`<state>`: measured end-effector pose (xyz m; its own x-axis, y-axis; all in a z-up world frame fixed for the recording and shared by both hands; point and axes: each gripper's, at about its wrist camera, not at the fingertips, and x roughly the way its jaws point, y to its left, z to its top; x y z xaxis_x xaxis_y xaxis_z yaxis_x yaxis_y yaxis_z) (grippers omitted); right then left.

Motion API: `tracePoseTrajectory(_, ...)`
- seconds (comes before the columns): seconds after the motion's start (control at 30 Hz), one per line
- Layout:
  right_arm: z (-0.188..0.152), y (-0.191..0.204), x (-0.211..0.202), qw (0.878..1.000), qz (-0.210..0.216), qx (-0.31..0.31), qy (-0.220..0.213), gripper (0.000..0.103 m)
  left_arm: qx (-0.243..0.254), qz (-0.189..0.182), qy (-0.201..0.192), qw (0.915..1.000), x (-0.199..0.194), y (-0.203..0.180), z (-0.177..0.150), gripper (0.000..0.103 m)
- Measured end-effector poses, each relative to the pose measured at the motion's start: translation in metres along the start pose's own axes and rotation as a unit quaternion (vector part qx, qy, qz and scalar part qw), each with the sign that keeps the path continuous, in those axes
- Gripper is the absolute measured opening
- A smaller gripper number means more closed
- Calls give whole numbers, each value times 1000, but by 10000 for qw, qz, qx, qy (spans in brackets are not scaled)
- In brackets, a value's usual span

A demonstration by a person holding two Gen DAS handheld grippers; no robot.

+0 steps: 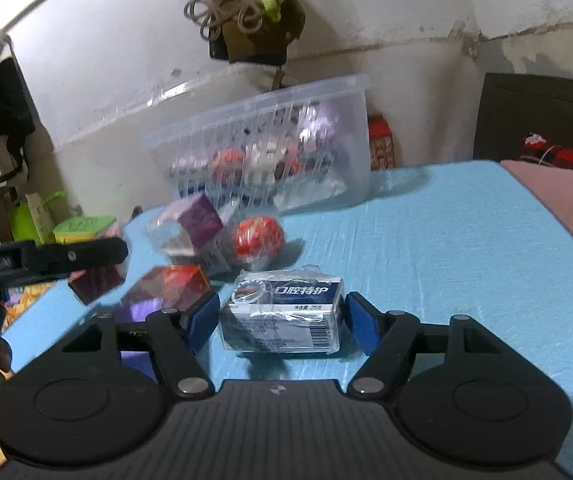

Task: Organize objects
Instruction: 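Grasp the red wrapped box with the left gripper while the right grasps the white battery pack, then lift both items over the basket and release them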

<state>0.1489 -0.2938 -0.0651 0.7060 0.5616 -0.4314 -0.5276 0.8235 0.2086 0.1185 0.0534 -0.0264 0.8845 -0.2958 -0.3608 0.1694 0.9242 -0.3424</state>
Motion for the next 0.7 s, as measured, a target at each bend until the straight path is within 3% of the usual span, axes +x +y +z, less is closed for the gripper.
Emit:
tracePoseTrajectory(0.27, 4, 0, -4, 9999, -3, -95, -119, 71, -112, 57, -84, 9999, -6, 10, 3, 75)
tracePoseTrajectory(0.7, 43, 4, -29, 9948, 195, -343, -937, 71, 32, 75, -546, 9985, -30, 9, 32, 75)
